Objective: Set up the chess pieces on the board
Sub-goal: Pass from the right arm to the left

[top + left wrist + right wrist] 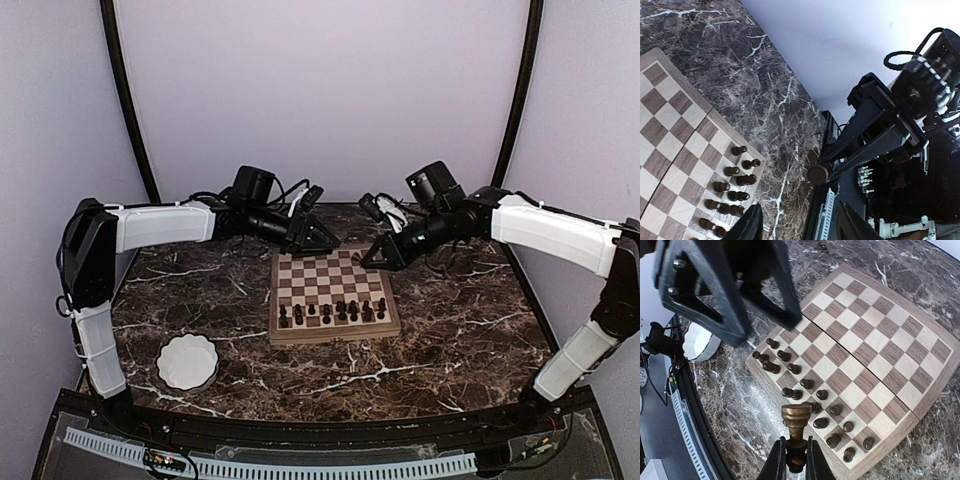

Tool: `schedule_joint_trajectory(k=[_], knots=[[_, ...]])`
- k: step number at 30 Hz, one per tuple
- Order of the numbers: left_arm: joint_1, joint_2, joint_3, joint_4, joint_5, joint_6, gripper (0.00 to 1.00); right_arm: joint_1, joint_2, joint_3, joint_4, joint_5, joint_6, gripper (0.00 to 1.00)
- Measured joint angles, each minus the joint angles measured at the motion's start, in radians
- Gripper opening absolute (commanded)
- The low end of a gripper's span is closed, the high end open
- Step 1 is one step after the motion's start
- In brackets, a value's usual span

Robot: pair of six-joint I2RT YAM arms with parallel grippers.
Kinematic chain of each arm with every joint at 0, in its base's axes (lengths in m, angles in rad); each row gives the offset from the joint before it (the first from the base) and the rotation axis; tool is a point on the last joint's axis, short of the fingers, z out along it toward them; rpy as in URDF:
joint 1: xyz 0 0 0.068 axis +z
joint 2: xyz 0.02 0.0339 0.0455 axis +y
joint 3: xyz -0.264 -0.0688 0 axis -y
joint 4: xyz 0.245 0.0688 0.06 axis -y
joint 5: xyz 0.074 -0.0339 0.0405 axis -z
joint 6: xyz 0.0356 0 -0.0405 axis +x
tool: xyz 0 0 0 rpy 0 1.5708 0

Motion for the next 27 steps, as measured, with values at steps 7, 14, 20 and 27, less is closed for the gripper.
schedule_joint_trajectory(k=[7,14,20,27], knots=[[-0.006,0.034,-0.026,0.150,0.103,-0.139,0.52,0.048,0.031,0.049,0.006,-0.008,0.000,0.06],[-0.018,0.036,-0.034,0.194,0.145,-0.177,0.49,0.061,0.068,0.081,0.005,-0.007,0.001,0.06],[-0.035,0.040,-0.037,0.183,0.154,-0.175,0.41,0.071,0.075,0.104,0.006,-0.008,0.000,0.06],[-0.038,0.042,-0.046,0.188,0.163,-0.185,0.19,0.072,0.077,0.106,0.002,-0.011,0.001,0.06]])
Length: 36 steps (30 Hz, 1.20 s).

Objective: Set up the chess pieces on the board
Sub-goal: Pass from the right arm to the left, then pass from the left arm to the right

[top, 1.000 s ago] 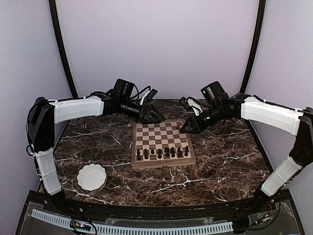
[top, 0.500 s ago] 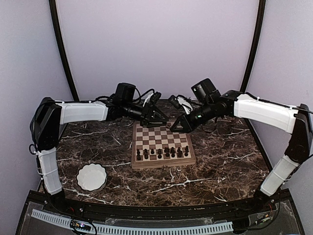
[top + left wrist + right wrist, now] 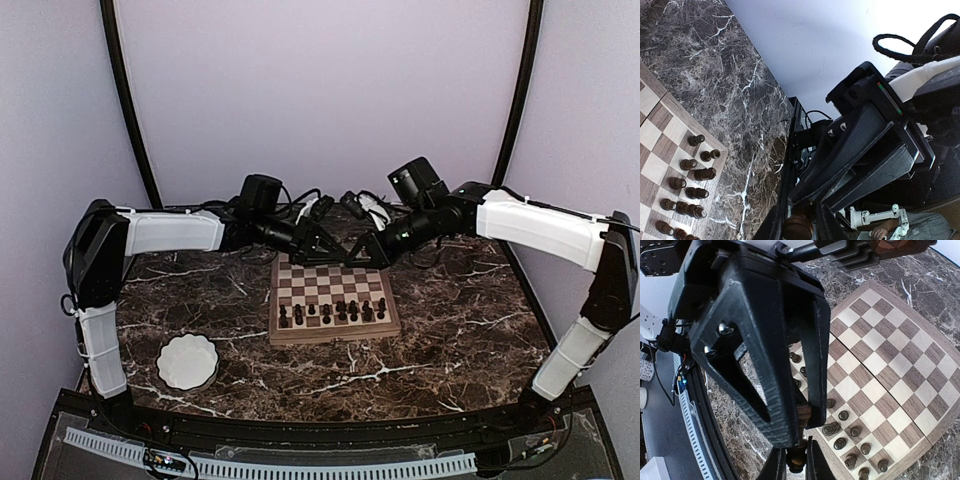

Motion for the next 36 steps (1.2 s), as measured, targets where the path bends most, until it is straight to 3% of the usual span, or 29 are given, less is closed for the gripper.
schedule_joint_trajectory(k=[2,5,10,14,18,24,36], knots=[[0.000,0.001,-0.007,0.010,-0.001,-0.011,0.13,0.001,0.000,0.000,-0.001,-0.002,0.000,0.07],[0.000,0.003,-0.015,0.029,0.008,-0.028,0.09,0.003,0.000,0.000,-0.005,-0.001,-0.002,0.18],[0.003,0.003,-0.016,0.076,0.012,-0.053,0.07,-0.009,-0.022,-0.014,0.013,0.011,0.035,0.36],[0.017,0.003,-0.016,0.148,-0.018,-0.083,0.07,-0.094,-0.143,-0.143,0.148,-0.048,0.174,0.48],[0.047,0.000,-0.016,0.256,-0.074,-0.140,0.07,-0.192,-0.219,-0.224,0.320,-0.104,0.339,0.51],[0.064,0.000,-0.016,0.403,-0.134,-0.226,0.07,-0.198,-0.161,-0.229,0.509,-0.193,0.507,0.52],[0.060,0.000,-0.051,0.547,-0.148,-0.322,0.08,-0.198,-0.072,-0.229,0.665,-0.276,0.653,0.43]])
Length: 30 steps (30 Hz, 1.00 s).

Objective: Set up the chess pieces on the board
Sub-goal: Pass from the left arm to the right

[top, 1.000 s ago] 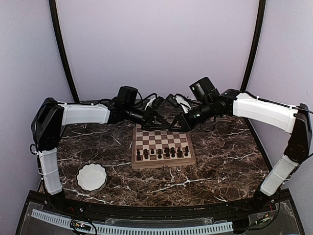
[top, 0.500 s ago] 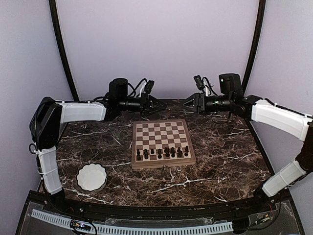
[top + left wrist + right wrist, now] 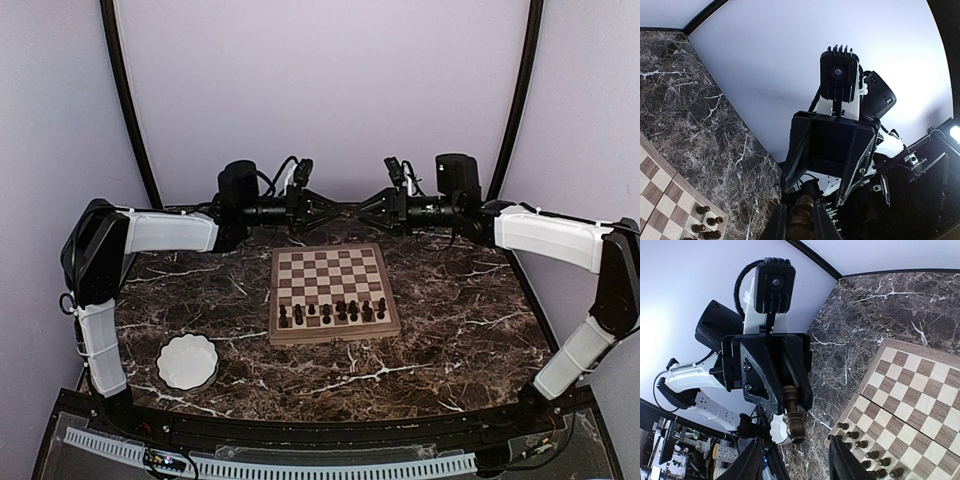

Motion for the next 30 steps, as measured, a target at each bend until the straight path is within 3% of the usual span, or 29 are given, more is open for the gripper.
schedule_joint_trajectory(k=[19,23,25,30], knots=[[-0.018,0.000,-0.011,0.045,0.006,-0.036,0.08,0.016,0.053,0.009,0.088,-0.063,0.051,0.26],[-0.021,0.001,-0.009,0.045,0.009,-0.036,0.09,0.016,0.056,0.013,0.097,-0.068,0.053,0.17],[-0.022,0.002,-0.007,0.043,0.010,-0.036,0.13,0.016,0.058,0.016,0.103,-0.074,0.052,0.12],[-0.020,0.002,0.016,-0.004,0.008,-0.008,0.41,0.016,0.065,0.028,0.096,-0.078,0.048,0.10]])
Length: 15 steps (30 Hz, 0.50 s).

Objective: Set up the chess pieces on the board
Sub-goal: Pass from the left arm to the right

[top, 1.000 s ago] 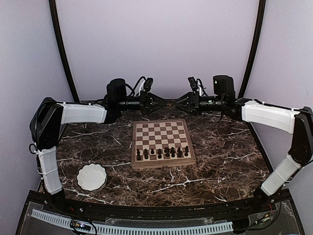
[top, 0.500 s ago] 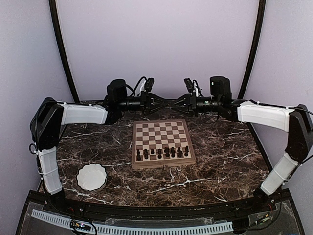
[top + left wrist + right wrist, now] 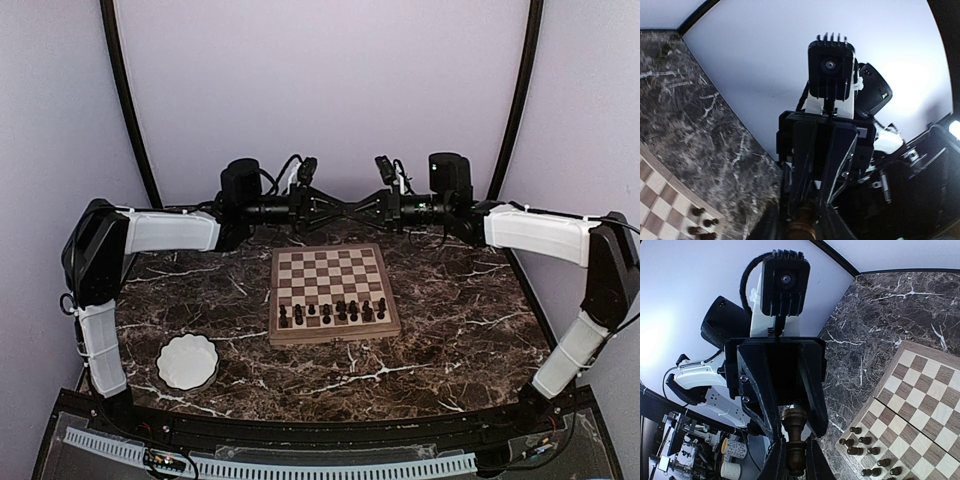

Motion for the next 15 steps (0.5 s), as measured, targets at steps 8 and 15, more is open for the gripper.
schedule_joint_trajectory(k=[8,15], knots=[[0.012,-0.061,0.025,-0.290,-0.146,0.181,0.52,0.014,0.010,0.153,-0.288,0.107,-0.153,0.10],[0.069,-0.329,-0.120,-0.581,-0.401,0.348,0.55,0.151,0.108,0.429,-0.636,0.300,-0.362,0.09]])
